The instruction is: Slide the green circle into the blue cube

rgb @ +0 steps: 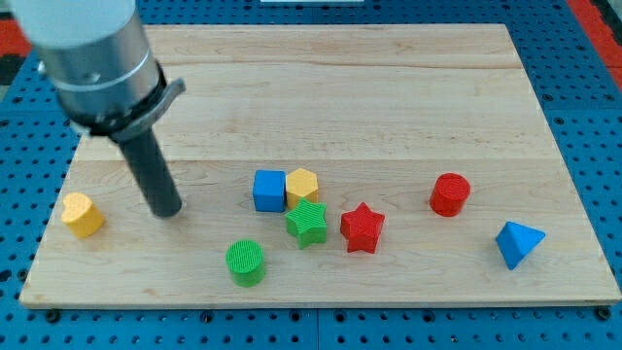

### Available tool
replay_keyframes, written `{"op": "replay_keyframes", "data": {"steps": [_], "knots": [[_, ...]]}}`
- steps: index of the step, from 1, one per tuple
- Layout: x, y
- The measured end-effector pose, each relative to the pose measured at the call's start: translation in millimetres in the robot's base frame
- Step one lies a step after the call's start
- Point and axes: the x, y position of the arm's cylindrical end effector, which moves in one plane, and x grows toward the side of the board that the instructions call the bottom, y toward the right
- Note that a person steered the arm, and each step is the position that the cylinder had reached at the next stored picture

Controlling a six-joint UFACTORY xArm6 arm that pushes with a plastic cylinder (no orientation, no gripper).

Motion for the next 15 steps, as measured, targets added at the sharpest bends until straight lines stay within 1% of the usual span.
{"op": "replay_keyframes", "data": {"steps": [1, 2, 3, 4, 6, 7, 8, 9, 10, 11, 12, 13, 14, 15], "knots": [[75, 11], [83, 32], [83, 115], [75, 146], [77, 103], [39, 90], [7, 98], [49, 67], [37, 12], [6, 23], [8, 80], [46, 40], [56, -69], [30, -111]]}}
